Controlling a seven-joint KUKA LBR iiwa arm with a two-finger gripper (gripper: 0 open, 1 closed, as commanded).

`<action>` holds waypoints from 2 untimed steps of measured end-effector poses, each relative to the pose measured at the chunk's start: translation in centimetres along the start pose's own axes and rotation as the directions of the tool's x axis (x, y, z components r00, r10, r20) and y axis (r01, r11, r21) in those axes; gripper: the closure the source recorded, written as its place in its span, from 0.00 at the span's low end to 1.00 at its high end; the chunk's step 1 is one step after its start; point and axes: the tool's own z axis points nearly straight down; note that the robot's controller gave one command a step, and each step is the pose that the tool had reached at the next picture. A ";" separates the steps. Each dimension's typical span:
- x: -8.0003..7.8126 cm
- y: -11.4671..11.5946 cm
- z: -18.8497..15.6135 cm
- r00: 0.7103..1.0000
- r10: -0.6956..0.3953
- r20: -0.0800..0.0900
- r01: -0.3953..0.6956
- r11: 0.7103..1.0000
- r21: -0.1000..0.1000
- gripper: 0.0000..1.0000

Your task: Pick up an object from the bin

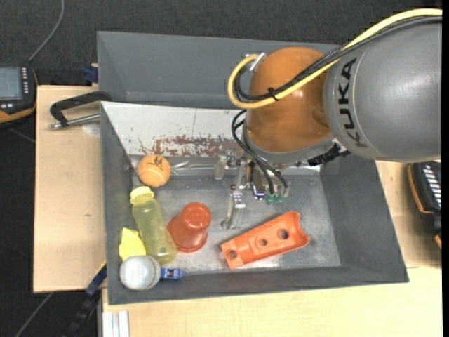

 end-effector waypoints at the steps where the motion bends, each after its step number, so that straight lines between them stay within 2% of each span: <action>1: 1.8 -2.9 5.3 0.998 -0.060 0.001 0.060 0.998 -0.001 0.00; 2: 2.5 -3.3 8.2 1.000 0.026 -0.007 -0.026 1.000 0.002 0.00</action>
Offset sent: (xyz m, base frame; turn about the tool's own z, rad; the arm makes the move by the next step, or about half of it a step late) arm -0.0261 -0.0221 -0.0835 0.0669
